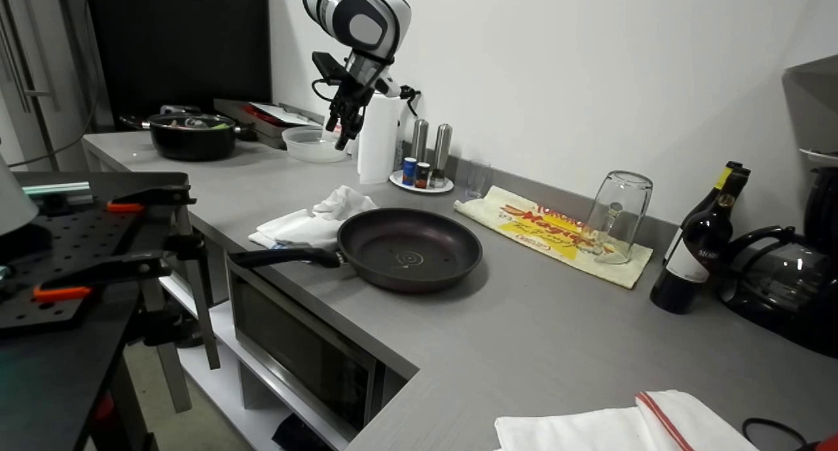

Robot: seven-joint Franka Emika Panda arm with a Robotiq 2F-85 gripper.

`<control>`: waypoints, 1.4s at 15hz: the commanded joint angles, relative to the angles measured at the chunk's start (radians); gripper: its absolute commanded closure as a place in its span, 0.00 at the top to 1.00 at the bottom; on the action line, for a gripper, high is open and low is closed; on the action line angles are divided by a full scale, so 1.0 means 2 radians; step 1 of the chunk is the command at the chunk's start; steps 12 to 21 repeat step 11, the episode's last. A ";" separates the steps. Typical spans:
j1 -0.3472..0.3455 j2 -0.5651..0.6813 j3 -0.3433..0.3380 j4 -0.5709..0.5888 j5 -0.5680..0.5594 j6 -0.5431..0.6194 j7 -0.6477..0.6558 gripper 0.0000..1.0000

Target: Wipe the pan with the dish cloth

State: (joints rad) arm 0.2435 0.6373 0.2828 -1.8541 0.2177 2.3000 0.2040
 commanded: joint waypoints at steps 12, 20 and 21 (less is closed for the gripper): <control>-0.032 -0.202 -0.049 -0.132 -0.001 -0.097 -0.007 1.00; -0.032 -0.202 -0.049 -0.132 -0.001 -0.097 -0.007 1.00; -0.032 -0.202 -0.049 -0.132 -0.001 -0.097 -0.007 1.00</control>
